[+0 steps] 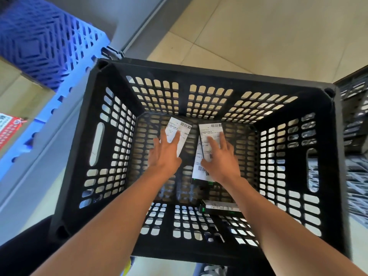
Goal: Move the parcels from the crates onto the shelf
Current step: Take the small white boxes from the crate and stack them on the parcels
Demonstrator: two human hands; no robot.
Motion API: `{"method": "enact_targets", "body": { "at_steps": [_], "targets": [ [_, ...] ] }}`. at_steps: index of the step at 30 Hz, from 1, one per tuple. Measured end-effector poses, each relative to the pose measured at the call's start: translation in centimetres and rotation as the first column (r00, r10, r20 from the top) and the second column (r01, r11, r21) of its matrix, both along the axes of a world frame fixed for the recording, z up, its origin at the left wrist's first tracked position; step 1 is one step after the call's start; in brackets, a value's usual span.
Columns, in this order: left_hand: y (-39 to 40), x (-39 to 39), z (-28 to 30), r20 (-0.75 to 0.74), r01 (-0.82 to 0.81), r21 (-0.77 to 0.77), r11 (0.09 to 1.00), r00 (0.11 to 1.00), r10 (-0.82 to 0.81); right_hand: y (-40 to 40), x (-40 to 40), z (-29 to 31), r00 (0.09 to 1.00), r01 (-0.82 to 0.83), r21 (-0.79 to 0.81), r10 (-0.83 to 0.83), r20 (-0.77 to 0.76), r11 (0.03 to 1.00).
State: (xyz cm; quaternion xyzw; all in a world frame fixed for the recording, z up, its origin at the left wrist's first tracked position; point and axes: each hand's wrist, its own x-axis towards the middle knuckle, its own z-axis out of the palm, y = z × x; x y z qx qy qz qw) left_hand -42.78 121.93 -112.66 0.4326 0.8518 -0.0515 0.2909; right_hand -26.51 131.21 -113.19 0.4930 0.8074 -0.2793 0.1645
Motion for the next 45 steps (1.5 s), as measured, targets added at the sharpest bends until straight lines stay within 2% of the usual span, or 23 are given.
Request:
{"method": "enact_targets", "body": {
  "at_steps": [9, 16, 20, 27, 35, 42, 45],
  "targets": [
    [-3.7, -1.2, 10.5, 0.027, -0.212, 0.132, 0.968, 0.977, 0.211, -1.8, -1.7, 8.3, 0.990, -0.101, 0.065, 0.107, -0.094, 0.993],
    [-8.5, -1.5, 21.2, -0.040, -0.285, 0.316, 0.905, 0.949, 0.312, -4.7, -3.7, 18.9, 0.955, -0.198, 0.194, 0.234, -0.185, 0.961],
    [-11.6, -1.1, 27.1, -0.071, -0.277, 0.429, 0.860, 0.938, 0.338, -6.8, -4.4, 25.4, 0.918, -0.294, 0.305, 0.357, -0.174, 0.906],
    [-17.2, -1.3, 34.9, -0.095, -0.312, 0.565, 0.764, 0.895, 0.436, -11.4, -4.5, 35.5, 0.862, -0.303, 0.420, 0.434, -0.262, 0.856],
    [-22.6, -1.5, 40.3, -0.122, -0.297, 0.652, 0.697, 0.867, 0.483, -15.7, -4.0, 41.6, 0.818, -0.318, 0.504, 0.501, -0.283, 0.803],
    [-25.4, -1.1, 41.5, -0.102, -0.360, 0.640, 0.679, 0.836, 0.540, -17.3, -4.2, 45.2, 0.776, -0.387, 0.540, 0.580, -0.248, 0.748],
    [-26.2, -0.9, 42.2, -0.100, -0.377, 0.643, 0.666, 0.821, 0.562, -17.8, -4.7, 46.6, 0.738, -0.410, 0.537, 0.614, -0.279, 0.737]
  ]
}}
